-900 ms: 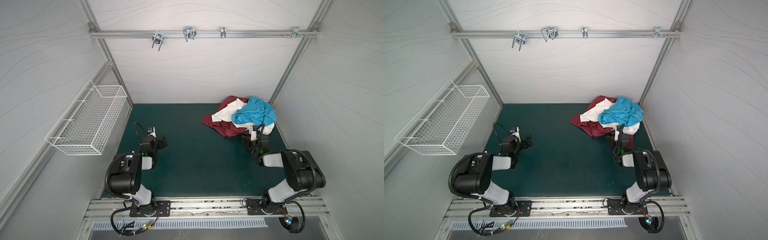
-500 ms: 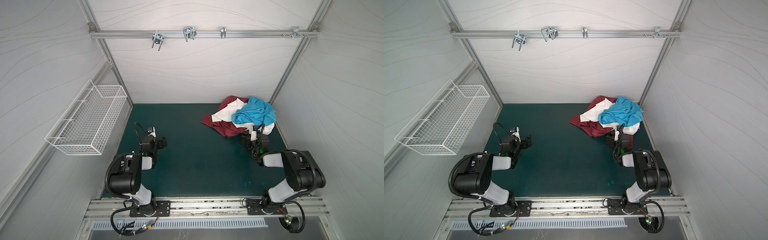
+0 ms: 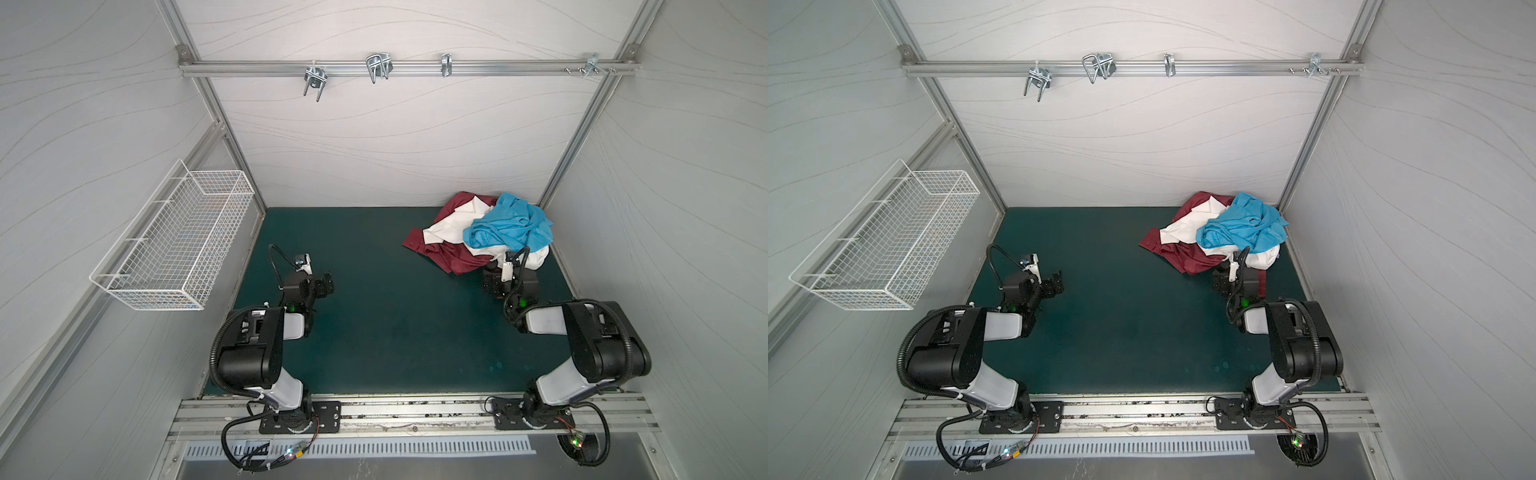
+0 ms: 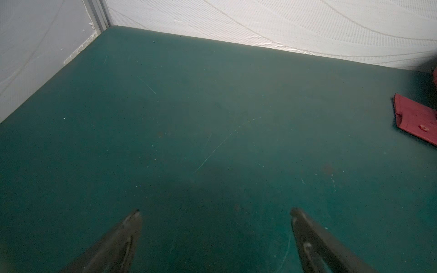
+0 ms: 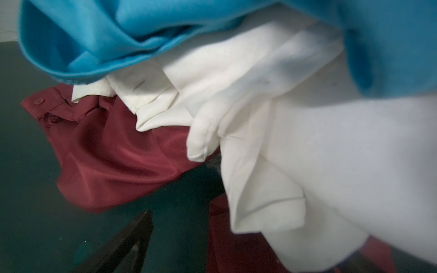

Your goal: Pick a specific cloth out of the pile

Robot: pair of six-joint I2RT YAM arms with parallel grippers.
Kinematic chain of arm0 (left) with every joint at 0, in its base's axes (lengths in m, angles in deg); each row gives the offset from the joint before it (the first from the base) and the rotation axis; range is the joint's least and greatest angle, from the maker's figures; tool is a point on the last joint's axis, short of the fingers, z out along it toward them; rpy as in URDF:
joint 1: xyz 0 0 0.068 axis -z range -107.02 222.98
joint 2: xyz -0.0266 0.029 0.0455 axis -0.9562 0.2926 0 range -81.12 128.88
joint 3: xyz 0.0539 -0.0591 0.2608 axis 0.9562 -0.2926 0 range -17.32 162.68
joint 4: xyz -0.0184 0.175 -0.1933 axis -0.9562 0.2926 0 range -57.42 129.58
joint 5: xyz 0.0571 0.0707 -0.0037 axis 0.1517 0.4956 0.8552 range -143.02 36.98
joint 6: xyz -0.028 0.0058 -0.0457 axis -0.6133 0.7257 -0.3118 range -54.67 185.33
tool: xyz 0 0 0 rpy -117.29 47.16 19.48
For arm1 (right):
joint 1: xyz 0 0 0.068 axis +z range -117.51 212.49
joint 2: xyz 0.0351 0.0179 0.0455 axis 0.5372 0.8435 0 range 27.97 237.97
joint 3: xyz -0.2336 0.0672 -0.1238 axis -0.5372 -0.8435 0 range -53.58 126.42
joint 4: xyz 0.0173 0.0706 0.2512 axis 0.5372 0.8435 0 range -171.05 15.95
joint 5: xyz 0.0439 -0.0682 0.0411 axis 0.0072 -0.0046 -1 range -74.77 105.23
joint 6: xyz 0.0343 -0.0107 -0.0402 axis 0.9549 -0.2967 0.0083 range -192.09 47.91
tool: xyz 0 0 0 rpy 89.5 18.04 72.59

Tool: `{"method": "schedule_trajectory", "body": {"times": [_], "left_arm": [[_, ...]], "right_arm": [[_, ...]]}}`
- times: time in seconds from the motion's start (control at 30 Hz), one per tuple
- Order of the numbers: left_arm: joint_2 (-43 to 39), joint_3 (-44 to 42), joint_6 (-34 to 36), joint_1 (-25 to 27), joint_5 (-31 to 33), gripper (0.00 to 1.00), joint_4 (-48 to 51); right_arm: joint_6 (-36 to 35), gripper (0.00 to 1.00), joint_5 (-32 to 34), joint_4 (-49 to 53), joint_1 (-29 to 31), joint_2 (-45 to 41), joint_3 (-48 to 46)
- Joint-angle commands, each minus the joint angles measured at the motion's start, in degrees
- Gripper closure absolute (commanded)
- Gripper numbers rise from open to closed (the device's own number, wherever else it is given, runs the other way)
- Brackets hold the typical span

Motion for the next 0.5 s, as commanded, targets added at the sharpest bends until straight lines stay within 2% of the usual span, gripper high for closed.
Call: {"method": "schedule_trajectory", "body": {"times": [0.0,0.37,0.47], "left_arm": [[-0.4,1.6,0.9,0.3,0.4,0.01,-1.2],[-0.5,1.4,0.9,0.3,0.2,0.01,-1.4],[-2.3,2.1,-0.1,0.3,2.7,0.02,1.1]], "right_arm": [[0.1,0.01,-0.1,-0.4,-0.3,0.0,0.6],[0.0,0.01,-0.4,-0.5,-0.4,-0.1,0.5],[-0.3,0.01,0.5,-0.7,-0.2,-0.5,0.5]]}}
